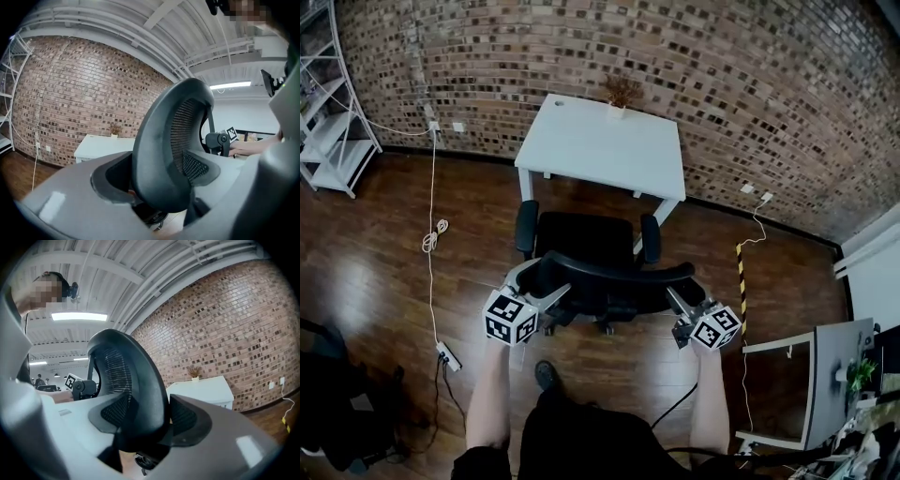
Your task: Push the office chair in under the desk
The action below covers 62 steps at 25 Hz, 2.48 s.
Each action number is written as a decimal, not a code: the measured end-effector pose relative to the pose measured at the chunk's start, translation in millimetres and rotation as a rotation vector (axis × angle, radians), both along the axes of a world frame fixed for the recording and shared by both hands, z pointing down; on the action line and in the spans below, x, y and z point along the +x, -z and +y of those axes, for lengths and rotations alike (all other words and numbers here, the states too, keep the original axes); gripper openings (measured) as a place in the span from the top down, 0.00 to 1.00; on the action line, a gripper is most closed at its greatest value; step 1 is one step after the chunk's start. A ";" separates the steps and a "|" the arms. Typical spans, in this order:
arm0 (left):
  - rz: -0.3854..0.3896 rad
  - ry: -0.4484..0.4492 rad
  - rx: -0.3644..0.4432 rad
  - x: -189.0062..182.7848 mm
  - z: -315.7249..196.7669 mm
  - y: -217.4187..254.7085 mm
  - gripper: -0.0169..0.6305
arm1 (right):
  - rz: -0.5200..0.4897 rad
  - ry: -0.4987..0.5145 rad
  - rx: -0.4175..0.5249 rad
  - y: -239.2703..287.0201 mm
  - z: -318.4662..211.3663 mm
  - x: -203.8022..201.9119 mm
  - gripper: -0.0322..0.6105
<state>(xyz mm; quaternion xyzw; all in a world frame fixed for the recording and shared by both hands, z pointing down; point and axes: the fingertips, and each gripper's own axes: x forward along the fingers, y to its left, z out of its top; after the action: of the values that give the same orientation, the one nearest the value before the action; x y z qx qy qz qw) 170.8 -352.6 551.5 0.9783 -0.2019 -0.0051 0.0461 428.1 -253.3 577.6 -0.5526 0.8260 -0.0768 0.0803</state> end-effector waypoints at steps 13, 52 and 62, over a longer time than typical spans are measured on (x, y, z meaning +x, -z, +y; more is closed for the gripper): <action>0.004 -0.040 -0.010 8.1 -93.2 -5.8 0.32 | -0.006 -0.058 0.001 -18.9 -80.7 12.2 0.53; 0.022 -0.051 -0.031 129.0 -325.4 -57.3 0.34 | 0.003 -0.053 0.028 -43.8 -272.2 100.6 0.52; 0.015 -0.028 -0.025 149.1 -360.0 -52.5 0.33 | -0.003 -0.055 0.029 -45.2 -314.2 129.2 0.52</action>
<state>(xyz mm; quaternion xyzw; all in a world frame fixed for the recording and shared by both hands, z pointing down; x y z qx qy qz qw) 319.8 -712.7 604.0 0.9803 -0.1879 -0.0094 0.0600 557.2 -567.5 622.8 -0.5736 0.8115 -0.0633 0.0915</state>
